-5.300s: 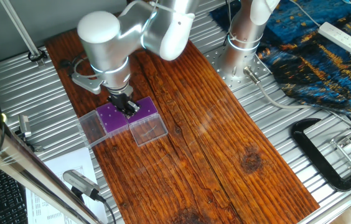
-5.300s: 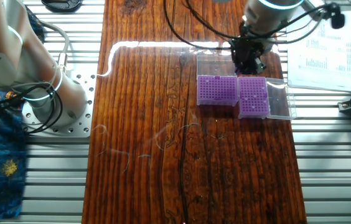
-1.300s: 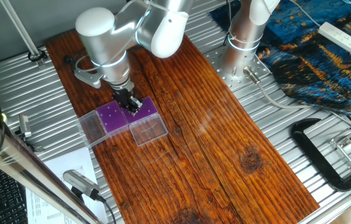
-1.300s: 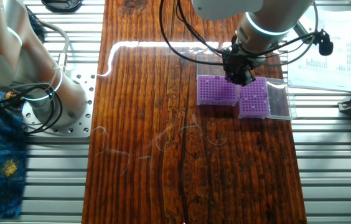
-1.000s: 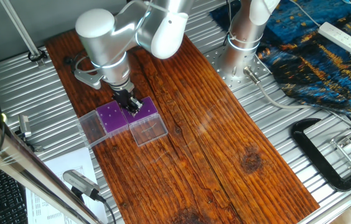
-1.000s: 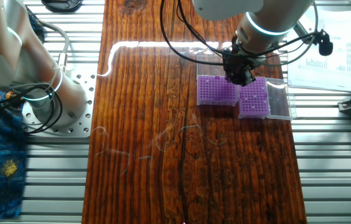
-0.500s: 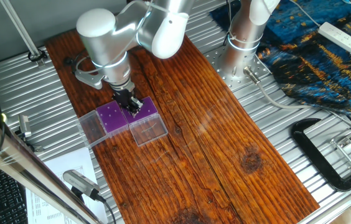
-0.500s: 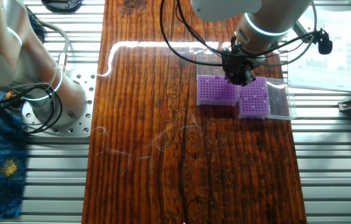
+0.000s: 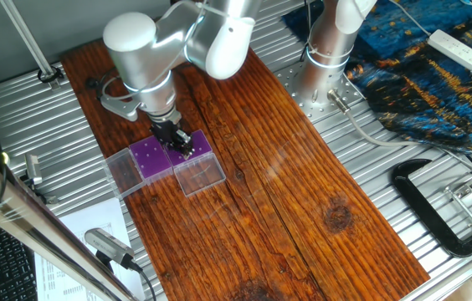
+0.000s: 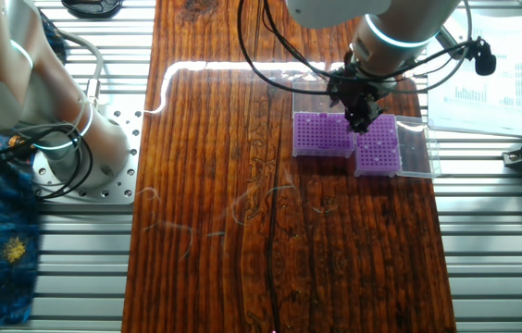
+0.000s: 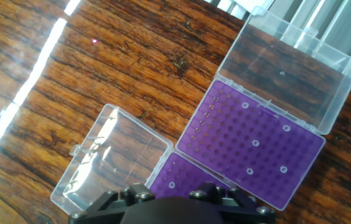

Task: Transfer all small pipette tips from one holder to another

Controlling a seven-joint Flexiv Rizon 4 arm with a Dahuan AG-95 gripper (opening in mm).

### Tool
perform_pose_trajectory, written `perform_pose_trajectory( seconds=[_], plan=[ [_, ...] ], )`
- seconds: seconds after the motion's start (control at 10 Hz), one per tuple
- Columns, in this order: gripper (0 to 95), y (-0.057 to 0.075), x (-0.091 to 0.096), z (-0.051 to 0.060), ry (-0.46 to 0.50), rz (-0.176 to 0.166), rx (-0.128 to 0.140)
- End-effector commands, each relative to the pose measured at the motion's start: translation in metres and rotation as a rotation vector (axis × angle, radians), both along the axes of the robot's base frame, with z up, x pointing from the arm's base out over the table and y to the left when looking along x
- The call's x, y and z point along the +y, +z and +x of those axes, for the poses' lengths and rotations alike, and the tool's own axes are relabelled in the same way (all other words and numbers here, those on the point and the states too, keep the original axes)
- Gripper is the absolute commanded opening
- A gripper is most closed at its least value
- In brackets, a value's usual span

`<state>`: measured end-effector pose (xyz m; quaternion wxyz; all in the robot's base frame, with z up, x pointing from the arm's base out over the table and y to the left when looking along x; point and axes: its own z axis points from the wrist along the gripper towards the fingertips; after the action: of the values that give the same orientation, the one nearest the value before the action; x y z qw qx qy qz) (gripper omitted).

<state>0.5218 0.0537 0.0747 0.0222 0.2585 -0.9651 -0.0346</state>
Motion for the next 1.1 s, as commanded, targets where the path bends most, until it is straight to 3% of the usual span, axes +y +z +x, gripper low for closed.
perform_pose_trajectory(
  seconds=[0.1,0.5,0.6,0.7,1.1],
  plan=[
    [38.0,0.009,0.003,0.013,0.008,-0.055,-0.017],
    [38.0,0.023,-0.014,0.051,0.087,-0.053,-0.024],
    [38.0,0.023,-0.020,0.060,0.120,-0.048,-0.028],
    [19.0,0.020,-0.027,0.070,0.147,-0.046,-0.032],
    [19.0,0.011,-0.040,0.091,0.162,-0.043,-0.038]
  ],
)
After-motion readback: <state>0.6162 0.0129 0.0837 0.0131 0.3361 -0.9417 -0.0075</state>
